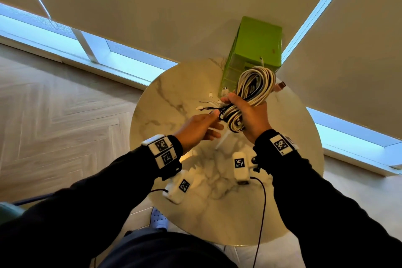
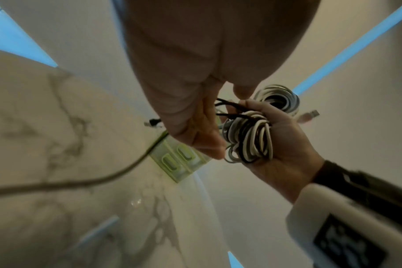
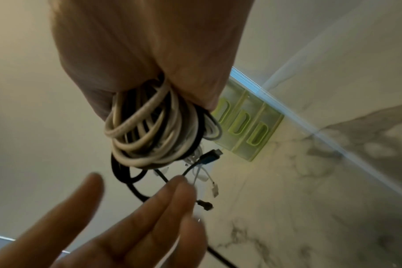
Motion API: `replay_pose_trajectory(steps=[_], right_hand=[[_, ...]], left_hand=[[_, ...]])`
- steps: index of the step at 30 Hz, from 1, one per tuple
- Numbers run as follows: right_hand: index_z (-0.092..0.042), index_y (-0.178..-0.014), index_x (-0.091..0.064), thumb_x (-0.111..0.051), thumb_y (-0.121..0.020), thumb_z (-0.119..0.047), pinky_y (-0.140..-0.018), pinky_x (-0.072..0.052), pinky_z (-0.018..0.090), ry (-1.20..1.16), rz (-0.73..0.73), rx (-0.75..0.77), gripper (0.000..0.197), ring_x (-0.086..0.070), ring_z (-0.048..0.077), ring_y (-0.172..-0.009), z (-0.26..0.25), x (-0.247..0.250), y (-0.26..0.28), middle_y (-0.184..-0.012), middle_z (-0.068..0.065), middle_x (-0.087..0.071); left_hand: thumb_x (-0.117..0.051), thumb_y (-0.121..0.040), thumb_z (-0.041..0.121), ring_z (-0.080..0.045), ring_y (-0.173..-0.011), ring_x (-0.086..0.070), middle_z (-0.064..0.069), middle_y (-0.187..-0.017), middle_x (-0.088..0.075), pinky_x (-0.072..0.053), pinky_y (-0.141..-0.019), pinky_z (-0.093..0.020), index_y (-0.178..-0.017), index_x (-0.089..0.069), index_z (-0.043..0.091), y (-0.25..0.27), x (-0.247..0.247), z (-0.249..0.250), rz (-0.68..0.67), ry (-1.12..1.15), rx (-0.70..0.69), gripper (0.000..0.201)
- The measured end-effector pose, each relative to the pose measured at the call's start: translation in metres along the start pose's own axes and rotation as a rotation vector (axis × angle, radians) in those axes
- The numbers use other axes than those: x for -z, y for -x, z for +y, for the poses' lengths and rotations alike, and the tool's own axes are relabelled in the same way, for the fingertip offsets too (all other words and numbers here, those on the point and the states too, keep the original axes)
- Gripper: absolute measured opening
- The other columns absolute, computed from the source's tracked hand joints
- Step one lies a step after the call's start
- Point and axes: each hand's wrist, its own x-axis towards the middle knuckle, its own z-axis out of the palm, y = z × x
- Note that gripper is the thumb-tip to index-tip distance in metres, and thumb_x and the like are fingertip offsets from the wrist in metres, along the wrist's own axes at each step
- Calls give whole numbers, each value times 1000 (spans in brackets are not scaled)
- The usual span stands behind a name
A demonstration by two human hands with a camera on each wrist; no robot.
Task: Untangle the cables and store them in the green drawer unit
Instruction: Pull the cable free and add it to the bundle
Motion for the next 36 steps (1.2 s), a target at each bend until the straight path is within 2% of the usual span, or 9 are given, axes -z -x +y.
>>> replay_pose_trajectory(steps=[4, 7, 11, 14, 17, 20, 27, 32, 36], right_hand=[[-1, -92, -71, -68, -88, -3, -79, -59, 43, -12, -46, -23, 4, -71, 34, -84, -1, -3, 8, -89, 24, -72], [-10, -83, -74, -68, -89, -4, -86, -57, 54, -37, -59, -49, 10, -70, 38, -87, -2, -2, 10, -90, 26, -71], [-11, -80, -73, -66, -90, -4, -87, -56, 57, -93, -36, -41, 14, -69, 38, -87, -14, -4, 9, -86, 23, -70], [-4, -90, -68, -65, -91, -3, -81, -58, 51, -67, -60, -26, 3, -69, 37, -85, -17, -5, 12, -89, 25, -69], [-1, -97, -66, -64, -91, -3, -80, -59, 49, -53, -67, -55, 6, -70, 37, -88, -14, -3, 16, -91, 25, -70], [-4, -96, -66, -64, -91, -2, -81, -59, 50, -43, -87, -85, 6, -70, 39, -92, -12, 0, 21, -94, 28, -69], [11, -100, -67, -67, -90, -10, -76, -59, 37, 165, -46, -8, 24, -73, 29, -82, -11, -2, 18, -89, 19, -74], [-3, -102, -70, -79, -78, -20, -82, -60, 47, 170, 113, -16, 31, -73, 29, -85, -13, 5, 10, -90, 12, -75], [-9, -89, -68, -77, -80, -10, -78, -59, 45, 101, 118, -68, 12, -70, 22, -73, -12, 12, 10, -77, 7, -71]], left_hand=[[-62, -95, 8, -11, -79, -67, -2, -84, -72, -52, -70, -19, -99, -71, 8, -8, -1, 8, 122, 180, -56, 9], [-62, -88, -4, -16, -65, -54, -7, -71, -62, -45, -59, -21, -87, -64, 5, -10, 6, 12, 260, 174, -6, 10], [-64, -92, 6, -10, -58, -53, -7, -81, -62, -39, -50, -17, -95, -64, 9, -7, 5, 14, 163, 322, 80, 4], [-68, -94, 20, -9, -67, -62, -3, -83, -69, -50, -63, -16, -105, -72, 10, -5, -1, 21, 23, 365, 60, 15], [-68, -94, 11, -7, -69, -60, -4, -84, -68, -51, -66, -15, -113, -69, -2, -5, 1, 17, -22, 289, -43, 24], [-72, -90, 6, -10, -72, -65, -9, -88, -71, -53, -70, -18, -116, -67, -7, -4, 6, 13, 3, 124, -91, 30], [-63, -94, 21, -16, -62, -70, -6, -71, -71, -56, -63, -30, -96, -71, 18, -4, 1, 15, 217, -308, -139, 9], [-63, -97, 7, -17, -79, -72, -12, -88, -71, -52, -68, -22, -111, -64, 4, 7, 13, 11, -19, -133, -259, 15], [-58, -93, -8, -12, -85, -72, -7, -91, -76, -51, -71, -23, -94, -64, 10, 11, 9, 7, -82, -108, -266, 19]])
